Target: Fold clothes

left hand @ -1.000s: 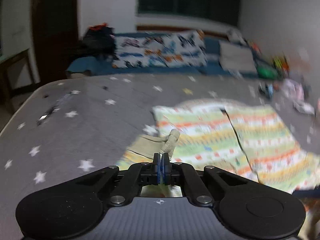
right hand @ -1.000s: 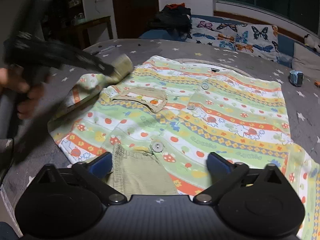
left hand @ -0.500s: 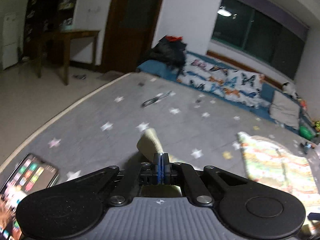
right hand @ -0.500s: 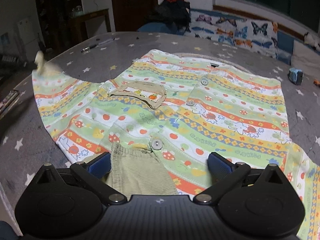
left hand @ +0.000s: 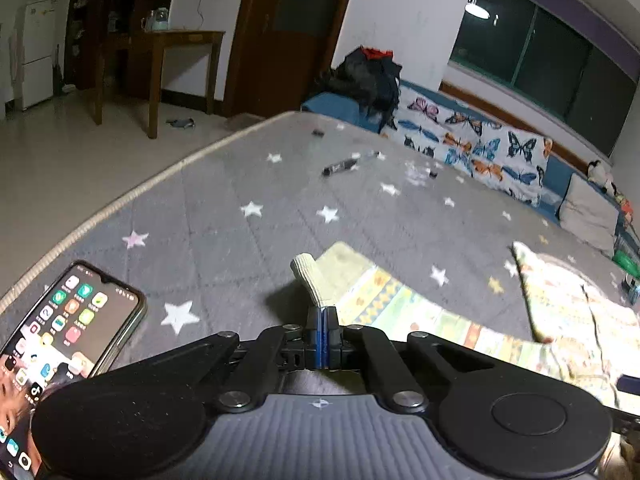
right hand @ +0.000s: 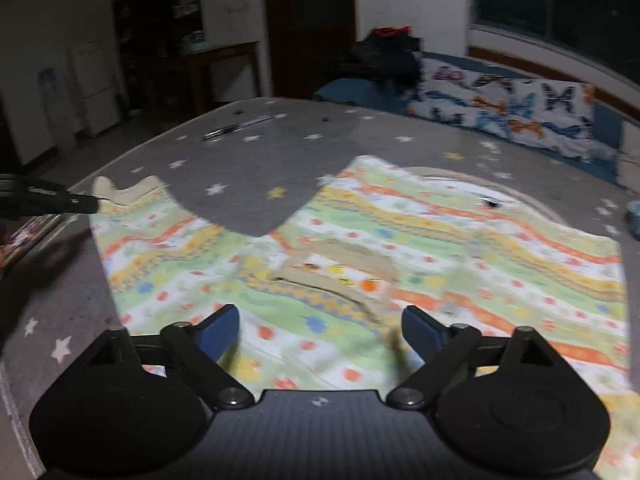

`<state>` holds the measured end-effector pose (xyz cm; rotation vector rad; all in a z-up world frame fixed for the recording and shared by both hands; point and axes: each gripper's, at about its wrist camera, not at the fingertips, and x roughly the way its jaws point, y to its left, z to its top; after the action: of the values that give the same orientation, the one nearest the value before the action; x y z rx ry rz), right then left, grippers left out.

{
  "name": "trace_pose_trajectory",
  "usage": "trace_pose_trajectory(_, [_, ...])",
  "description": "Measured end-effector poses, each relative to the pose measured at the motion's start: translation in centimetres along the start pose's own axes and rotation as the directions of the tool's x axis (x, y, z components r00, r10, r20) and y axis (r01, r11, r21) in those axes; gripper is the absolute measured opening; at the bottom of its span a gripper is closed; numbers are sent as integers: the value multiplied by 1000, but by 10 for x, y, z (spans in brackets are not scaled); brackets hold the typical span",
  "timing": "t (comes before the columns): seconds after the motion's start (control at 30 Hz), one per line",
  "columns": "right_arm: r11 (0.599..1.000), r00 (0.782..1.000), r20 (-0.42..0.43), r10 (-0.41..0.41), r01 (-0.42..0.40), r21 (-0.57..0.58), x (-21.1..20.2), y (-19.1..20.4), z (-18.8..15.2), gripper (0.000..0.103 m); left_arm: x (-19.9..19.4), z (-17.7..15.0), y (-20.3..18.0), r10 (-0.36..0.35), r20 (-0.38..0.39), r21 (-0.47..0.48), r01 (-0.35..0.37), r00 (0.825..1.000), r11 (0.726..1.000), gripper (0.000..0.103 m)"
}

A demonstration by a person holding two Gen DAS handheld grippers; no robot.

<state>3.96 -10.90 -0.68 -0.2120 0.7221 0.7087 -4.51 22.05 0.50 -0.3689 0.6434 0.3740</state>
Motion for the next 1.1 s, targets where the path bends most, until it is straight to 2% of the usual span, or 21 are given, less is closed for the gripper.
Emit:
trace_pose_trajectory(0.1, [998,998,-27,57,-58,-32,13,7,-1,84,0,-1,5,-3,-15,-14,3,1000,1000,2])
trace_pose_trajectory(0.17, [994,993,-72,93,-96,-48,17,11,-3,84,-2,0,7,-6,-20,-22,6,1000,1000,5])
trace_pose_trajectory(0.27, [990,991,-80,108,-115,-81,10,18,-8,84,-9,4,5,4,-7,-12,-4,1000,1000,7])
trace_pose_trajectory(0.4, [986,987,-75,140,-146,-83,-6,24,-19,84,-25,11,-9,-34,29,11,34,999,999,8])
trace_pose_trajectory(0.5, [982,982,-87,169,-176,-74,-17,29,-30,84,-34,13,-32,-105,32,68,102,994,992,14])
trace_pose_trajectory(0.57, [982,984,-73,165,-171,-84,-31,31,-36,84,-36,10,-54,-172,13,115,170,985,979,21])
trace_pose_trajectory(0.63, [983,986,-49,162,-165,-74,-47,30,-41,83,-35,3,-80,-233,-18,165,233,972,959,26])
trace_pose_trajectory(0.73, [988,989,-12,147,-147,-40,-72,22,-50,83,-31,-10,-121,-309,-78,241,318,948,917,27])
trace_pose_trajectory(0.83, [997,997,16,76,-76,33,-99,-4,-60,83,-29,-27,-160,-366,-140,303,392,920,868,27])
trace_pose_trajectory(0.97, [985,996,23,-91,87,148,-130,-49,-79,81,-27,-50,-206,-430,-214,368,480,877,796,27])
trace_pose_trajectory(1.1, [926,968,-2,-251,241,293,-151,-98,-104,73,-26,-72,-245,-466,-278,422,543,840,726,27])
